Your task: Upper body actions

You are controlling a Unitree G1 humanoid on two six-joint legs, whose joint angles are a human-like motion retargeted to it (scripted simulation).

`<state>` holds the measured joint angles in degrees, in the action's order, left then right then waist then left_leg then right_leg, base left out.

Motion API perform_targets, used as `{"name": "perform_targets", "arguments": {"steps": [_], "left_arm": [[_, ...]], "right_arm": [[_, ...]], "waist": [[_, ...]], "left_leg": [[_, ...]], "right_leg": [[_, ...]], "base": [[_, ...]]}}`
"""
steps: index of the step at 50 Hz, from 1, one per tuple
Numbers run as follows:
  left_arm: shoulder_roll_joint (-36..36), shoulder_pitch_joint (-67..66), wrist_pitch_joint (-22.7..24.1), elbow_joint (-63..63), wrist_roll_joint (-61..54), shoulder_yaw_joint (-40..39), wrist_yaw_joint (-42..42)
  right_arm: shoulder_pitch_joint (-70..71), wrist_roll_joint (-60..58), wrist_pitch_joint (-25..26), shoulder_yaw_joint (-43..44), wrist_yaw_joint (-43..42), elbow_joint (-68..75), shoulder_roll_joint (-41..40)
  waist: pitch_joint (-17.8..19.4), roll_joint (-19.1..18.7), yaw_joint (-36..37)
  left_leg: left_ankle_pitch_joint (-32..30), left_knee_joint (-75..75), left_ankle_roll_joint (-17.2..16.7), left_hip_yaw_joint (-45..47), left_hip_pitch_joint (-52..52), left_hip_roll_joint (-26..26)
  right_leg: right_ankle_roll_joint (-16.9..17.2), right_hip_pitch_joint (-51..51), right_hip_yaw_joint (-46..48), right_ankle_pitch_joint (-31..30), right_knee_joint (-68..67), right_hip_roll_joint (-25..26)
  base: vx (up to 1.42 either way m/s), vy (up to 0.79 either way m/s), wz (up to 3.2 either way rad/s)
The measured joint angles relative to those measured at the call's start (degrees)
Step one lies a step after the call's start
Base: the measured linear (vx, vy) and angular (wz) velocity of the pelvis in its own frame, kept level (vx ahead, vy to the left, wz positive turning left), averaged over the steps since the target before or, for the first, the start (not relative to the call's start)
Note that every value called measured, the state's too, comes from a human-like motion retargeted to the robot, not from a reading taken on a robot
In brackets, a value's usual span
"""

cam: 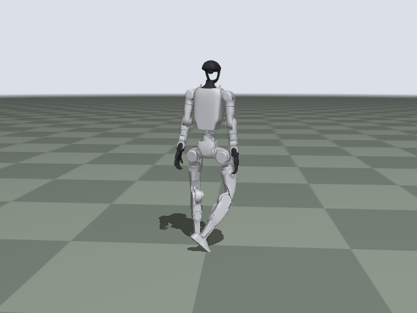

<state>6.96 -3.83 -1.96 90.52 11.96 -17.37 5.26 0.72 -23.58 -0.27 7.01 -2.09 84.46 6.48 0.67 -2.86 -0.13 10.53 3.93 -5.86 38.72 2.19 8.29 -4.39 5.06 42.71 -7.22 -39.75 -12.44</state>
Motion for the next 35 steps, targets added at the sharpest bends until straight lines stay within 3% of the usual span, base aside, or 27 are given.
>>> {"name": "perform_targets", "arguments": {"steps": [3,5,10,11,13,15,16,17,20,23,30,35], "left_arm": [[0.41,0.89,-1.12,-0.81,1.93,1.83,-1.28],[0.71,1.37,-1.51,-1.99,3.28,3.01,-2.29],[1.64,2.52,-2.04,-5.46,7.02,5.94,-6.80],[1.66,2.61,-2.40,-5.87,7.93,6.52,-7.12],[1.77,2.78,-2.89,-6.37,9.37,7.46,-7.26],[2.05,2.52,-2.90,-6.41,10.33,7.96,-7.27],[2.09,2.24,-2.96,-6.14,10.83,8.22,-7.31],[1.98,2.04,-3.00,-5.73,11.11,8.47,-7.03],[0.72,2.32,-2.72,-3.54,9.29,8.57,-3.84],[0.02,1.08,-0.83,-1.71,5.01,7.49,-3.03],[-0.02,-2.16,-2.29,1.39,6.84,5.46,-2.30],[0.03,-1.63,-2.70,1.59,5.99,5.72,-2.62]], "right_arm": [[0.65,0.33,0.03,-1.56,-0.51,0.73,-0.53],[0.79,1.40,-0.20,-2.44,0.05,1.15,-0.77],[0.27,2.20,-0.08,-3.00,-0.02,3.07,-1.10],[-0.19,2.19,-0.06,-2.91,-0.46,3.94,-1.00],[-0.94,2.17,-0.25,-2.67,-1.44,5.74,-0.82],[-1.70,1.95,-0.69,-2.49,-2.09,7.62,-0.79],[-2.08,1.56,-0.45,-2.00,-1.88,8.79,-0.75],[-2.32,1.19,-0.05,-1.37,-1.58,9.76,-0.70],[-1.91,0.69,1.51,0.45,-0.95,10.61,-0.44],[-1.30,0.41,1.64,-0.23,-1.38,9.21,0.14],[-0.47,1.50,1.93,-0.79,-0.61,6.82,-0.03],[0.40,4.33,1.63,-0.49,3.06,5.59,-0.97]], "waist": [[1.81,-0.39,-4.25],[2.94,-0.42,-5.58],[3.90,2.34,-5.88],[4.15,3.78,-5.68],[4.85,6.36,-4.90],[4.71,7.69,-3.48],[3.51,8.13,-2.50],[2.55,8.34,-1.52],[2.02,7.75,1.88],[2.33,7.01,0.84],[-2.55,5.85,-2.55],[-1.50,6.59,-1.06]], "left_leg": [[-0.80,-1.03,1.41,-4.15,0.60,-0.83],[-1.17,-1.55,1.94,-5.12,0.52,-1.04],[-1.62,-3.00,3.05,-8.59,-0.31,-5.24],[-1.90,-3.89,3.41,-9.47,-1.52,-7.55],[-2.20,-5.70,3.98,-10.19,-4.48,-11.82],[-2.14,-6.10,3.60,-11.24,-6.30,-13.54],[-2.06,-5.45,3.35,-13.69,-5.55,-14.07],[-2.02,-4.82,3.06,-15.71,-4.87,-14.36],[-1.94,-3.63,2.15,-16.76,-4.29,-13.71],[-2.02,-3.24,2.16,-18.79,-5.16,-13.41],[-2.48,-3.94,2.23,-21.99,-3.94,-13.28],[-2.51,-3.45,1.84,-22.91,-4.52,-13.20]], "right_leg": [[8.65,-8.73,-23.89,0.18,-1.09,9.51],[12.09,-10.73,-31.57,1.66,2.23,13.54],[7.86,-9.71,-25.59,11.35,19.94,7.78],[8.64,-9.35,-28.51,12.19,24.72,7.66],[10.19,-8.13,-31.20,7.93,32.51,6.22],[9.20,-6.95,-37.47,7.16,33.92,7.01],[9.64,-6.27,-30.08,7.67,33.78,5.14],[10.10,-5.68,-25.54,7.94,33.87,3.85],[10.55,-4.76,-26.43,7.94,34.79,3.85],[9.47,-1.66,-23.47,7.97,37.20,5.41],[8.80,-0.79,-20.46,8.62,39.07,6.63],[7.91,0.54,-19.29,9.31,39.07,7.21]], "base": [[0.05,-0.04,1.69],[0.07,-0.07,1.32],[0.14,-0.10,1.16],[0.25,-0.10,1.43],[0.23,-0.07,1.28],[0.23,-0.07,0.87],[0.25,-0.08,0.89],[0.21,-0.08,1.02],[0.04,-0.12,0.53],[0.06,-0.08,0.65],[0.10,-0.04,0.52],[0.01,-0.07,0.20]]}}
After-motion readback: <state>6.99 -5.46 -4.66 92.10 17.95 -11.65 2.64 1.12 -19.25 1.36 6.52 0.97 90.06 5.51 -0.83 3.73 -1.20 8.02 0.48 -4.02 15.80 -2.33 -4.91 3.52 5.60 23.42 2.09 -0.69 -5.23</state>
